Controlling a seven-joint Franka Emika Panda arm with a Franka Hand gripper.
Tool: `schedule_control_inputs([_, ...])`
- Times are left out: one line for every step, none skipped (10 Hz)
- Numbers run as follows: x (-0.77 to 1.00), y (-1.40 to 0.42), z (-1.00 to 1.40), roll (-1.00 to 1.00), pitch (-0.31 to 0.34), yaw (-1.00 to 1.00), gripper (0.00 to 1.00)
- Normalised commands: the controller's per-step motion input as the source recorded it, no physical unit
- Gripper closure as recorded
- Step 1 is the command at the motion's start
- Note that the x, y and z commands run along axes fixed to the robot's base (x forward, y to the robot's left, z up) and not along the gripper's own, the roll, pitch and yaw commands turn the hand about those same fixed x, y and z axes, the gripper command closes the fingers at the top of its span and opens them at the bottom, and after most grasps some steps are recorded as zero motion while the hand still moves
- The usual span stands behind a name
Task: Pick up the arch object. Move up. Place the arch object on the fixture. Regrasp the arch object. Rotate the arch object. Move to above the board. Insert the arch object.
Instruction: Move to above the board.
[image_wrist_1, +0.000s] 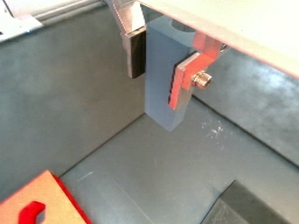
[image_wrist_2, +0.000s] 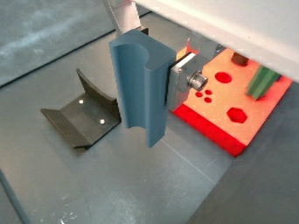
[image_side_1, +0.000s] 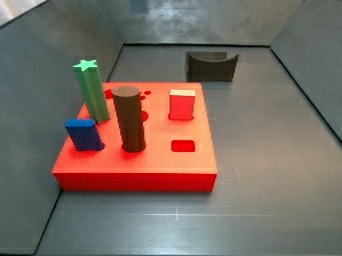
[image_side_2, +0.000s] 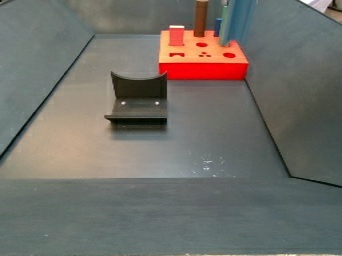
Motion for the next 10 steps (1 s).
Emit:
schedule_control_inputs([-0.03, 0.00, 1.00, 0.11, 0.079, 0.05, 1.00])
schedule_control_inputs([-0.02, 0.00, 1.00, 0.10, 0.079, 0.05, 1.00])
schedule_control_inputs([-0.01, 0.00, 0.80, 0.10, 0.078, 0.05, 1.00])
schedule_control_inputs([-0.01, 0.00, 0.63, 0.10, 0.080, 0.05, 1.00])
schedule_control_inputs([0.00, 0.00, 0.42, 0.10, 0.078, 0.05, 1.00])
schedule_control_inputs([0.00, -0.01, 0.31, 0.10, 0.079, 0.05, 1.00])
schedule_control_inputs([0.29, -1.00, 0.11, -0.01, 0.334, -0.16, 1.00])
schedule_control_inputs([0.30, -1.00, 0.09, 0.00, 0.326, -0.12, 1.00])
schedule_control_inputs([0.31, -1.00, 0.10, -0.03, 0.317, -0.07, 1.00])
schedule_control_inputs([0.32, -1.00, 0.10, -0.07, 0.288, -0.06, 1.00])
